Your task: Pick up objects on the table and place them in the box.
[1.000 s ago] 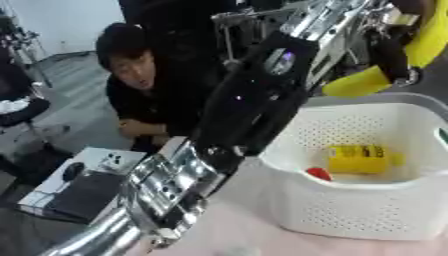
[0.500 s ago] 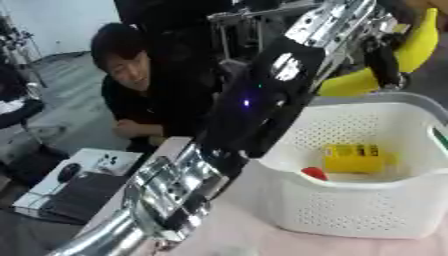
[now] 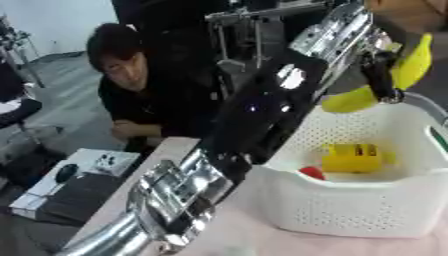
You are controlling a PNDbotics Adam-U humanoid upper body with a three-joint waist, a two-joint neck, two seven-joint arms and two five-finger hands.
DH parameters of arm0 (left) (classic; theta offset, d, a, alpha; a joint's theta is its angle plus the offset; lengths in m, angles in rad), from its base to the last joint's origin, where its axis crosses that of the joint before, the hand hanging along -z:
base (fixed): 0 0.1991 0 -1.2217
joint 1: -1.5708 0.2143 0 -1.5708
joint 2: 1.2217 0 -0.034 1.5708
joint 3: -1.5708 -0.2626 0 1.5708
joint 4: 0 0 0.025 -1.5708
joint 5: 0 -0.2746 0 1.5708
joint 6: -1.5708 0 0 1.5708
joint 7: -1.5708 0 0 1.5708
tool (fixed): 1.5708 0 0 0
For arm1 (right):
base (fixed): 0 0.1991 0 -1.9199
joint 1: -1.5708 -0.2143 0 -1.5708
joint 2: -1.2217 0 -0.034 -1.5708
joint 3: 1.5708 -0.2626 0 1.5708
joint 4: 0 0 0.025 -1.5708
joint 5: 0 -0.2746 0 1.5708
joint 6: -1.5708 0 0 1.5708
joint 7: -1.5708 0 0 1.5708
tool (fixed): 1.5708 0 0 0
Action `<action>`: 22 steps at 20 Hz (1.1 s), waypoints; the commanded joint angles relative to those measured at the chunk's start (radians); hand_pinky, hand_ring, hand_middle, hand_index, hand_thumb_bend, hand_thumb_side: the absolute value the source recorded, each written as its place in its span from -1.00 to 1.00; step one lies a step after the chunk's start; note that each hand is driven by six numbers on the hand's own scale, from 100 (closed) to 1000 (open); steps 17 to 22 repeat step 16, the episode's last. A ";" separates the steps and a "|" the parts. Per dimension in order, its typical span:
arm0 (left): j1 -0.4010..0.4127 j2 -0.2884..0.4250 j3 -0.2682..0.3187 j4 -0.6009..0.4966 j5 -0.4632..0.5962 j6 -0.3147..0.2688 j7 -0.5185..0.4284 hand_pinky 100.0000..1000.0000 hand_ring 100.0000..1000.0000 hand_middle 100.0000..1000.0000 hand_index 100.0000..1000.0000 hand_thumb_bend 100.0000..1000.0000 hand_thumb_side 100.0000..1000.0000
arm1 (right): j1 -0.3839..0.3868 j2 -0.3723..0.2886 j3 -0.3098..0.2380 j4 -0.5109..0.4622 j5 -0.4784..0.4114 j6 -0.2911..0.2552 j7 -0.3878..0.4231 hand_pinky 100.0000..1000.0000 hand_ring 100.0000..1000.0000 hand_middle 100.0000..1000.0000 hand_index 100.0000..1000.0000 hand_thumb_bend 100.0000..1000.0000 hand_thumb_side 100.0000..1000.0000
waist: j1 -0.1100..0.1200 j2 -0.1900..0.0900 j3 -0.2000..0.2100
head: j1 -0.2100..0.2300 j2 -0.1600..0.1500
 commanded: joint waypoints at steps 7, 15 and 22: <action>-0.033 0.009 0.008 -0.007 -0.012 -0.013 0.000 0.62 0.90 1.00 1.00 0.64 0.33 | -0.011 -0.025 0.000 -0.019 0.001 0.003 0.000 0.31 -0.06 -0.20 -0.16 -1.00 -0.08 | -0.005 -0.017 -0.001 | 0.005 -0.009; -0.036 0.006 0.010 -0.014 -0.006 -0.014 0.000 0.61 0.89 0.99 1.00 0.61 0.38 | -0.013 -0.026 -0.001 -0.019 0.001 0.003 0.000 0.32 -0.06 -0.20 -0.16 -1.00 -0.09 | -0.006 -0.016 -0.002 | 0.001 -0.010; -0.036 0.005 0.011 -0.016 -0.004 -0.014 0.000 0.61 0.88 0.99 1.00 0.61 0.38 | -0.013 -0.026 -0.001 -0.019 0.001 0.003 0.000 0.32 -0.06 -0.20 -0.16 -1.00 -0.09 | -0.006 -0.016 -0.002 | 0.001 -0.010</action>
